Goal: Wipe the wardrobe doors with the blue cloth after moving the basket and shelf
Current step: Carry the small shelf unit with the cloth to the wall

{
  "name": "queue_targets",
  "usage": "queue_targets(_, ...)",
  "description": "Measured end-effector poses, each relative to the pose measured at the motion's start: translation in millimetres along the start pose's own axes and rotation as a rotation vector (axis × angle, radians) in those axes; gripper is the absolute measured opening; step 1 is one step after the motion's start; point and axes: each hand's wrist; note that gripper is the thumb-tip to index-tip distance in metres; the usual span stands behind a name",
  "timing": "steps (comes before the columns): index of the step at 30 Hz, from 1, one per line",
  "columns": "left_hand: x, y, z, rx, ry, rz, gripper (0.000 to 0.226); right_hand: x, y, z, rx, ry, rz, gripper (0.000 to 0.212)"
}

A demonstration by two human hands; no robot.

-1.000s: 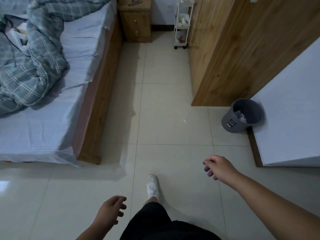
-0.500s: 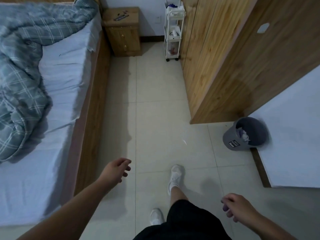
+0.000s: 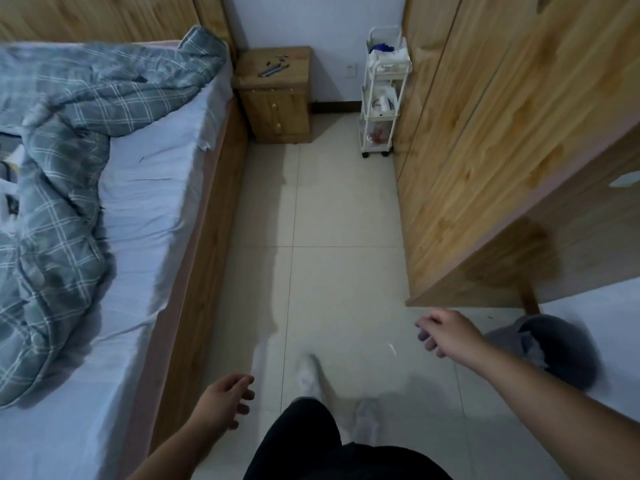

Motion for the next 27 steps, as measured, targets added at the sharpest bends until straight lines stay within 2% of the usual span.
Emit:
queue_targets(4, -20, 48, -56, -0.009, 0.018, 0.025, 0.019, -19, -70, -67, 0.004, 0.014, -0.136, 0.017)
queue_targets(8, -45, 122, -120, 0.031, -0.01, -0.012, 0.017, -27, -108, -125, 0.075, 0.055, -0.221, 0.015)
queue_targets(15, -80, 288, -221, 0.191, -0.034, -0.095, 0.018, -45, -123, -161, 0.294, 0.074, -0.272, 0.018)
queue_targets(20, -76, 388, -275, 0.251, -0.068, -0.104, 0.02, -67, -131, -186, 0.394, -0.003, -0.309, 0.022)
queue_targets(27, -54, 506, -323, 0.258, -0.034, -0.08, 0.017, -119, -172, -312, 0.384, 0.015, -0.337, 0.021)
Point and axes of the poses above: each hand's wrist, its own z-axis away from the middle knuckle, its own x-axis out of the palm, y = z × x, and after that the axes turned 7 degrees about z, right-handed
